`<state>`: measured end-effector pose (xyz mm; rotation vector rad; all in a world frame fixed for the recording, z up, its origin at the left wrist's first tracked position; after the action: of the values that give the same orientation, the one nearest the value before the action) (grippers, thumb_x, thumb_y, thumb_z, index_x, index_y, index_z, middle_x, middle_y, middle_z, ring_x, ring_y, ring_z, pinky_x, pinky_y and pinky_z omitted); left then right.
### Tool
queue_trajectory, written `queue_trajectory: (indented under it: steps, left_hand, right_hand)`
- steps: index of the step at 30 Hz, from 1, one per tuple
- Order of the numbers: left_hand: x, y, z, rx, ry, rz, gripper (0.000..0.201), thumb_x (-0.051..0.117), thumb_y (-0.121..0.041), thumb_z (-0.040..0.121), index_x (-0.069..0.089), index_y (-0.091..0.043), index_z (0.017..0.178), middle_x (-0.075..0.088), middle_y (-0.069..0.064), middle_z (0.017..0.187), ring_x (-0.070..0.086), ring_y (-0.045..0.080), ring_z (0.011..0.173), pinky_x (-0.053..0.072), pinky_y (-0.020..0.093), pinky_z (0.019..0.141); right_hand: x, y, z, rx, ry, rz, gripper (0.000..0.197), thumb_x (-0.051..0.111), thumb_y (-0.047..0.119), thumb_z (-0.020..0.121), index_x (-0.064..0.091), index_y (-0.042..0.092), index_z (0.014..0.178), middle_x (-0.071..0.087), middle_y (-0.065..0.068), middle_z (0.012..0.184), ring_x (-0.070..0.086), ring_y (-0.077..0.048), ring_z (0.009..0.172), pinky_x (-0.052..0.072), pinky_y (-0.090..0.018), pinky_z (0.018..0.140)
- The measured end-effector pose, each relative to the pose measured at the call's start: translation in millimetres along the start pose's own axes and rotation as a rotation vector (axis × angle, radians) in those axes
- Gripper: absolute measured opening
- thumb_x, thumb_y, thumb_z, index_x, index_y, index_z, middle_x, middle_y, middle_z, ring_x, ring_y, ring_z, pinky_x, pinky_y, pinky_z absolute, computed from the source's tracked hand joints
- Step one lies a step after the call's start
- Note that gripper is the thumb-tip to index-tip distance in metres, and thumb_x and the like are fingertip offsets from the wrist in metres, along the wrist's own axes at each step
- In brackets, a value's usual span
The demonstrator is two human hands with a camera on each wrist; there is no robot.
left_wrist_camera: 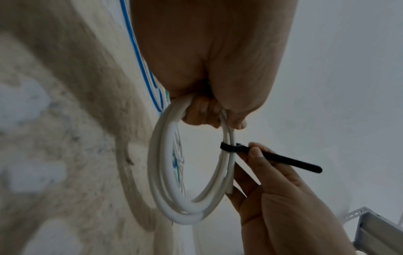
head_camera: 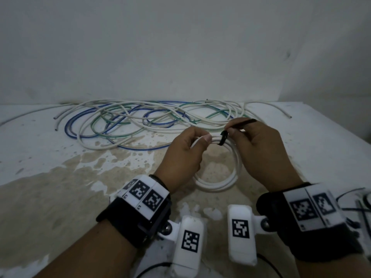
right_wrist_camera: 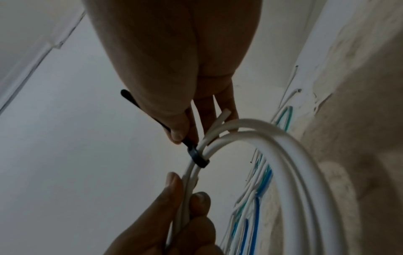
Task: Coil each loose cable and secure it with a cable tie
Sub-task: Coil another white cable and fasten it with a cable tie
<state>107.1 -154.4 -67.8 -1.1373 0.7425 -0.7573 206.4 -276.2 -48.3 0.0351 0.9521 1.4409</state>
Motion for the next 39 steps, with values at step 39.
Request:
queue_trajectory:
  steps: [39]
  left_hand:
    - [1.1, 6.1, 1.7, 0.03, 0.144, 0.307, 0.01, 0.055, -0.025, 0.094, 0.052, -0.033, 0.09, 0.058, -0.001, 0.084, 0.047, 0.004, 0.057, 0.038, 0.027, 0.056]
  right_hand:
    - [12.6, 3.8, -3.5, 0.069, 0.005, 0.108, 0.015, 0.059, 0.016, 0.091, 0.069, 0.011, 0.081, 0.066, -0.005, 0.076, 0.058, -0.012, 0.073, 0.043, -0.019, 0.068]
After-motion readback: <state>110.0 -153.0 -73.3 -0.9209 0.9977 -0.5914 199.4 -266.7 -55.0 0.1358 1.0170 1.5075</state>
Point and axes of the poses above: each hand's wrist, its own z-axis towards the middle knuckle, its own x-axis out of the palm, y = z × x, the point moved 1 cm from there along z, towards the middle knuckle
